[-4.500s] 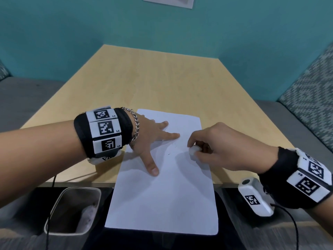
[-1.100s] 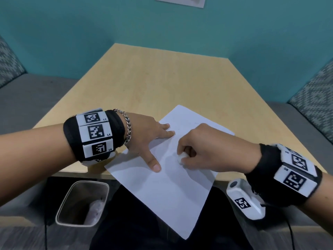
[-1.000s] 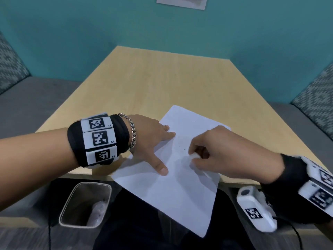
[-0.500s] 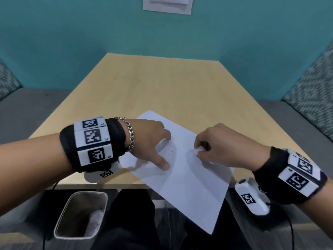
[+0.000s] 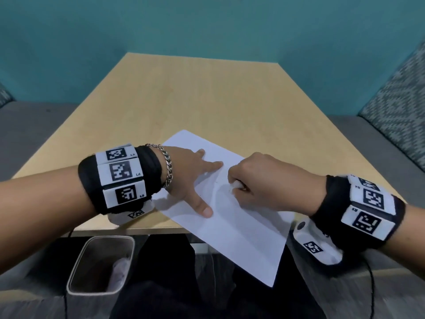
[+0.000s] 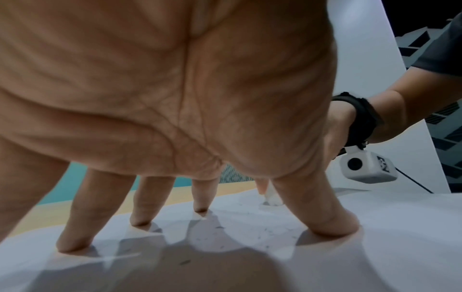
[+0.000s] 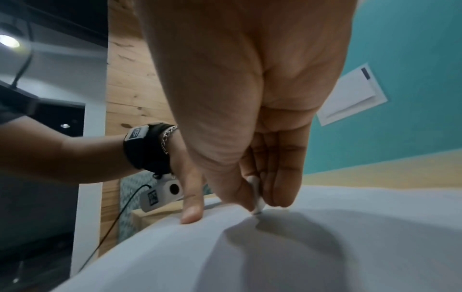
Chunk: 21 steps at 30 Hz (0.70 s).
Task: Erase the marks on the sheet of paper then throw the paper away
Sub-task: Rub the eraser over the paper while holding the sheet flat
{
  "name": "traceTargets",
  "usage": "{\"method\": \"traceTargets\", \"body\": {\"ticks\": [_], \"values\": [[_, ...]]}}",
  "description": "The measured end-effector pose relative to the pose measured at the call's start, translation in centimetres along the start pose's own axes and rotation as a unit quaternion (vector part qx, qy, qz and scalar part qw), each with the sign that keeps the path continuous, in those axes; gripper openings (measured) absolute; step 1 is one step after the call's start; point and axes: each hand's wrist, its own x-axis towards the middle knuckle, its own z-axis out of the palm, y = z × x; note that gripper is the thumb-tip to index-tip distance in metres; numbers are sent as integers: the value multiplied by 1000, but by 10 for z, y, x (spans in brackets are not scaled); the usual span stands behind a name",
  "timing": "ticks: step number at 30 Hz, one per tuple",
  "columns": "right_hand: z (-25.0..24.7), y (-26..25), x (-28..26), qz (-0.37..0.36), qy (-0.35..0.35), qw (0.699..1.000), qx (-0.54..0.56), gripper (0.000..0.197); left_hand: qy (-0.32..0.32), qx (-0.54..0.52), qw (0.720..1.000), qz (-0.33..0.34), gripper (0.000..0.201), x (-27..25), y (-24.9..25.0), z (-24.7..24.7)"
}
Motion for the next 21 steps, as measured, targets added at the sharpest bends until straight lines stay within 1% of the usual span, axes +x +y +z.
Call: {"method": "traceTargets", "body": {"ticks": [3,5,7,8,11,13,16,17,20,21], "values": [[-6,11,7,25,18,999,8,15,-2,-3,1000,-3,132,0,0,0],[-3,1,5,5,7,1000,-2,14,-4,1,1000,-4,133,1,0,0],[-2,-7,0,-29,-15,999,19,13,-7,1,1000,-3,133,1,0,1],[-4,-6,1,-30,-17,999,27,13,-7,2,1000,-3,133,2,-1,2],[-9,12,9,10,24,999,43,13,-11,14,1000,-7,135,3,-1,2],[-6,14,8,16,34,998,51,13,-18,19,1000,-4,136,4,-1,2],[-6,9,-3,-29,8,997,74,11,-20,26,999,2,135,4,-2,2],[-8,12,-7,-30,8,996,84,10,-20,26,999,2,134,4,-3,1],[-8,31,-15,9,53,995,89,9,-15,38,999,19,131,5,-9,-4],[-4,34,-18,23,55,994,93,10,-8,49,998,30,131,6,-12,-7]]}}
